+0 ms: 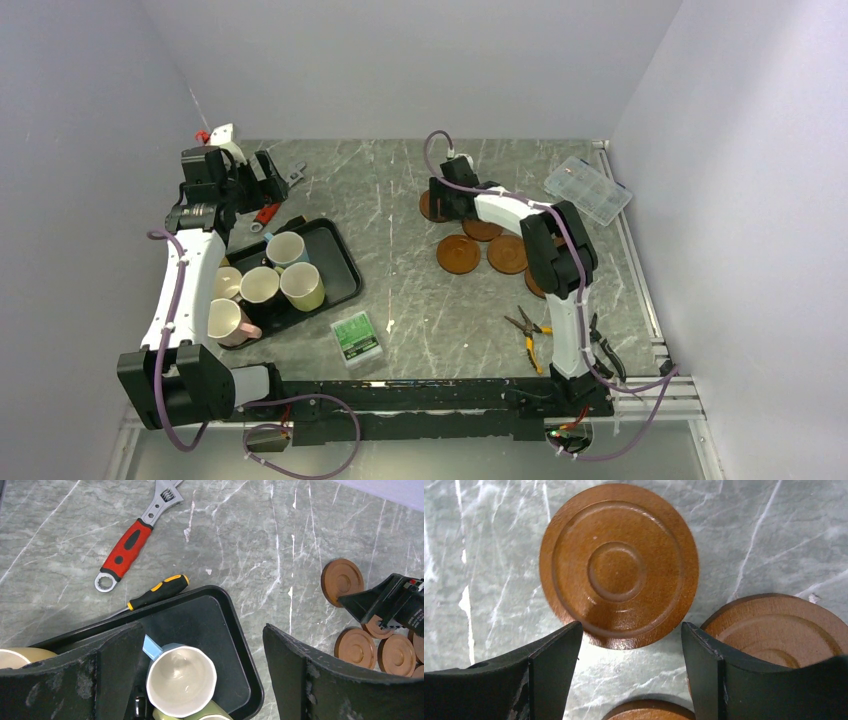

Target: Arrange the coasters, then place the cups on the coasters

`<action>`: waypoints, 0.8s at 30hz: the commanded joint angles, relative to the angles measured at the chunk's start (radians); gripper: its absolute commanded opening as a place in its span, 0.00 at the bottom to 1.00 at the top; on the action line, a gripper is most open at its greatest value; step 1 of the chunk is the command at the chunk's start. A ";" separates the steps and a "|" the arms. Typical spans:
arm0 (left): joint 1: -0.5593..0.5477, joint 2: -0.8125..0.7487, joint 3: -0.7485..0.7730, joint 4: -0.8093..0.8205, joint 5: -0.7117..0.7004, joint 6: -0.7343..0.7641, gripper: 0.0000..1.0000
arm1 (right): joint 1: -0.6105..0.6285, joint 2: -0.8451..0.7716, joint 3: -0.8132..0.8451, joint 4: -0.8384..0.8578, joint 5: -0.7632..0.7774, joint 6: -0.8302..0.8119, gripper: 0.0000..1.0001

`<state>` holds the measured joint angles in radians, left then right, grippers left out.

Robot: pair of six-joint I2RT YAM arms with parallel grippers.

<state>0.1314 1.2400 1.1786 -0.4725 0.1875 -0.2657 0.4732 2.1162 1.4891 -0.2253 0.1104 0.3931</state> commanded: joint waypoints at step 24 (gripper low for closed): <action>0.016 0.008 0.045 0.020 0.061 -0.014 0.94 | 0.089 0.293 0.406 -0.032 -0.099 -0.074 0.78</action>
<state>0.1375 1.2419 1.1790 -0.4759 0.2203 -0.2741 0.5282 2.3474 1.8210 -0.2455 0.0864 0.3138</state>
